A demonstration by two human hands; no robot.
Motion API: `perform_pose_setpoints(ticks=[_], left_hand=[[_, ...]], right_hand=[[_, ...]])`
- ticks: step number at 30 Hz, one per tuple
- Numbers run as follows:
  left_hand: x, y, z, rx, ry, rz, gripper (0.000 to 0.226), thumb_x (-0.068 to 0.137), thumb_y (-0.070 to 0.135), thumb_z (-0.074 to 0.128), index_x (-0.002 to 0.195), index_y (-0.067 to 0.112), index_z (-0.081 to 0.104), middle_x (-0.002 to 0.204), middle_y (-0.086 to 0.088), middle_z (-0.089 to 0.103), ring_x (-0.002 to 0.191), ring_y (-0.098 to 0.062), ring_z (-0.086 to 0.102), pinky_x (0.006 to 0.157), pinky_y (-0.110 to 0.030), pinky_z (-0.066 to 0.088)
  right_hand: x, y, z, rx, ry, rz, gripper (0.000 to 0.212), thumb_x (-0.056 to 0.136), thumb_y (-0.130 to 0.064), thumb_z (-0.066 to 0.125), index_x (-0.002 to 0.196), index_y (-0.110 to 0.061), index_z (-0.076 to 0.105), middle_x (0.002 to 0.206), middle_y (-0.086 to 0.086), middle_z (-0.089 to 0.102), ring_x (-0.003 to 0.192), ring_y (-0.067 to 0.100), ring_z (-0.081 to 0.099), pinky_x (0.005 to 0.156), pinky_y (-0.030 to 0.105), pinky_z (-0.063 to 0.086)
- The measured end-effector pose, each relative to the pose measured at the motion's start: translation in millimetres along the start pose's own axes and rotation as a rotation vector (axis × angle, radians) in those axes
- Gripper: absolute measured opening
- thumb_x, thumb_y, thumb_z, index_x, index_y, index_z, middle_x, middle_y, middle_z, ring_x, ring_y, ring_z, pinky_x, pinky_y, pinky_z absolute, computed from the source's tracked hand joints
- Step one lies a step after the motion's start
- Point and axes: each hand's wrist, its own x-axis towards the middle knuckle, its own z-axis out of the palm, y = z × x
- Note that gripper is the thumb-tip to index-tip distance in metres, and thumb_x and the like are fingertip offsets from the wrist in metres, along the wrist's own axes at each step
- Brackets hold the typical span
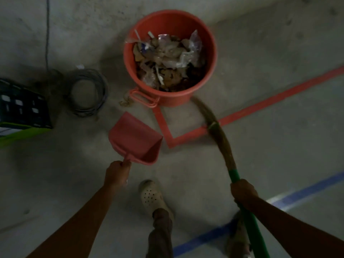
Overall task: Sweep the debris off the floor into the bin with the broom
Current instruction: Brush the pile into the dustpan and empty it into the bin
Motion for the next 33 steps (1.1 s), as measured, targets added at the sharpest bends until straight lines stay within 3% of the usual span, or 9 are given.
perform_pose_setpoints(ticks=[4, 9, 12, 15, 22, 26, 29, 33], left_hand=[[-25, 21, 34, -0.034, -0.028, 0.005, 0.066, 0.093, 0.063, 0.052, 0.063, 0.004, 0.058, 0.063, -0.016, 0.064, 0.055, -0.028, 0.058, 0.061, -0.042, 0.053], [-45, 40, 53, -0.016, -0.058, 0.038, 0.069, 0.094, 0.063, 0.048, 0.062, 0.003, 0.059, 0.067, -0.019, 0.067, 0.065, -0.037, 0.064, 0.067, -0.047, 0.055], [-49, 46, 48, -0.016, -0.070, 0.046, 0.066, 0.094, 0.061, 0.050, 0.061, 0.005, 0.057, 0.065, -0.017, 0.065, 0.060, -0.030, 0.059, 0.065, -0.045, 0.054], [-50, 46, 35, -0.027, -0.060, 0.038, 0.066, 0.095, 0.060, 0.048, 0.061, 0.004, 0.056, 0.064, -0.015, 0.064, 0.058, -0.029, 0.058, 0.063, -0.041, 0.052], [-42, 8, -25, -0.155, -0.002, -0.047, 0.068, 0.095, 0.061, 0.049, 0.063, 0.002, 0.058, 0.054, -0.010, 0.061, 0.044, -0.024, 0.056, 0.052, -0.029, 0.044], [-26, -34, -58, -0.140, 0.105, -0.121, 0.070, 0.094, 0.065, 0.047, 0.061, 0.004, 0.059, 0.055, -0.013, 0.064, 0.052, -0.029, 0.065, 0.060, -0.037, 0.054], [-8, -70, -83, -0.103, 0.179, -0.157, 0.082, 0.087, 0.080, 0.037, 0.064, 0.006, 0.061, 0.064, -0.018, 0.066, 0.066, -0.036, 0.068, 0.070, -0.045, 0.056], [19, -104, -108, -0.134, 0.243, -0.154, 0.089, 0.080, 0.086, 0.028, 0.063, 0.005, 0.061, 0.061, -0.018, 0.065, 0.062, -0.037, 0.066, 0.065, -0.046, 0.056]], right_hand=[[10, 60, -53, 0.059, 0.039, 0.088, 0.028, 0.100, -0.027, 0.050, 0.109, -0.001, 0.054, 0.094, 0.014, 0.067, 0.082, 0.027, 0.069, 0.076, 0.040, 0.059], [-6, 87, -91, 0.061, 0.178, 0.031, 0.028, 0.102, -0.033, 0.045, 0.110, -0.007, 0.050, 0.086, 0.007, 0.063, 0.072, 0.022, 0.066, 0.064, 0.034, 0.055], [-19, 77, -98, 0.017, 0.154, -0.037, 0.026, 0.102, -0.036, 0.045, 0.110, -0.012, 0.049, 0.085, 0.005, 0.062, 0.068, 0.018, 0.065, 0.055, 0.029, 0.051], [-38, 58, -95, -0.038, 0.110, -0.114, 0.025, 0.102, -0.038, 0.044, 0.111, -0.015, 0.047, 0.088, 0.003, 0.061, 0.071, 0.017, 0.064, 0.057, 0.030, 0.050], [-101, -15, -26, -0.208, -0.063, -0.337, 0.027, 0.100, -0.041, 0.048, 0.115, -0.019, 0.051, 0.091, -0.003, 0.061, 0.078, 0.011, 0.063, 0.069, 0.028, 0.055], [-131, -87, 24, -0.137, -0.115, -0.427, 0.027, 0.098, -0.041, 0.050, 0.113, -0.019, 0.054, 0.088, -0.001, 0.064, 0.072, 0.015, 0.067, 0.065, 0.033, 0.061], [-148, -157, 55, -0.088, -0.145, -0.494, 0.027, 0.098, -0.040, 0.050, 0.112, -0.018, 0.055, 0.087, 0.001, 0.064, 0.070, 0.017, 0.066, 0.060, 0.031, 0.058], [-159, -245, 95, -0.120, -0.112, -0.641, 0.032, 0.099, -0.040, 0.049, 0.116, -0.014, 0.055, 0.089, 0.002, 0.063, 0.073, 0.019, 0.063, 0.058, 0.027, 0.049]])
